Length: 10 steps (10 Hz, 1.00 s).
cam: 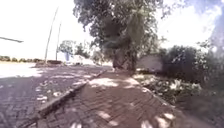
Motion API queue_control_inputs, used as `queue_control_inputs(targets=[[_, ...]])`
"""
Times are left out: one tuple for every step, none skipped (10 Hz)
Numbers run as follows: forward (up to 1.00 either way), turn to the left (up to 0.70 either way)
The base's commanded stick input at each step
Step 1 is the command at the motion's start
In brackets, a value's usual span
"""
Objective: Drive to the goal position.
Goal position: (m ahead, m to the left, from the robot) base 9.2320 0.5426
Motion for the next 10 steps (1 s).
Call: queue_control_inputs(targets=[[0.70, 0.00], [0.70, 0.00], [0.70, 0.00], [0.70, 0.00], [0.70, 0.00], [0.70, 0.00], [0.70, 0.00], [0.70, 0.00], [0.70, 0.00], [0.70, 0.00]])
